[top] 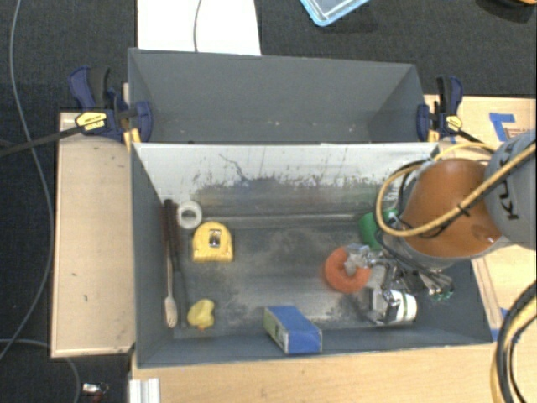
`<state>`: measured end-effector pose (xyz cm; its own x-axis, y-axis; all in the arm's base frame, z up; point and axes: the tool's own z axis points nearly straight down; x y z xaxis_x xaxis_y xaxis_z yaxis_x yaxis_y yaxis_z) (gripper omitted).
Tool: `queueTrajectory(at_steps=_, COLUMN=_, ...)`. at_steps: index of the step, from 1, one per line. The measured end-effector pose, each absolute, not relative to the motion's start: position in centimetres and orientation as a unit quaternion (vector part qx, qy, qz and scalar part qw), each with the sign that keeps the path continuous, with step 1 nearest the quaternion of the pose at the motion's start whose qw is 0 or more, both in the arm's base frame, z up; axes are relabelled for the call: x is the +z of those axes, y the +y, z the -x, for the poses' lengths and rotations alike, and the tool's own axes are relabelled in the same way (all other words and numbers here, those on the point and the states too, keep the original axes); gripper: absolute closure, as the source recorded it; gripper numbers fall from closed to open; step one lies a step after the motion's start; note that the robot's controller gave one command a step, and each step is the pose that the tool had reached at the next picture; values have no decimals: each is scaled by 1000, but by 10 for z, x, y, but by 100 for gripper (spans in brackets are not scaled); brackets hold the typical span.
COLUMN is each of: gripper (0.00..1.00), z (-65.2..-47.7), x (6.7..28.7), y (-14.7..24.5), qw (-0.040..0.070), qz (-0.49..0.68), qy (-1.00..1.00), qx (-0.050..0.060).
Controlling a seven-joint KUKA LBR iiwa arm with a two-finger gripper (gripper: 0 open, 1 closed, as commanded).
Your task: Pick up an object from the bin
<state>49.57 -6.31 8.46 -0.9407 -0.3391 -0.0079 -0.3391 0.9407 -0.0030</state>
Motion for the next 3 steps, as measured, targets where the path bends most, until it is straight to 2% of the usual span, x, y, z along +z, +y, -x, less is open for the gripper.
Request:
queueTrajectory(at_steps=1, gripper=0, z=-527, x=79, y=-52, qw=4, qz=226, qy=974, qx=-1)
queueTrajectory(at_steps=2, gripper=100, z=-547, x=73, y=-108, qw=8, qz=435, qy=900, qx=-2)
queueTrajectory(at_steps=3, gripper=100, z=-549, x=73, y=-117, qw=7, qz=444, qy=896, qx=-2)
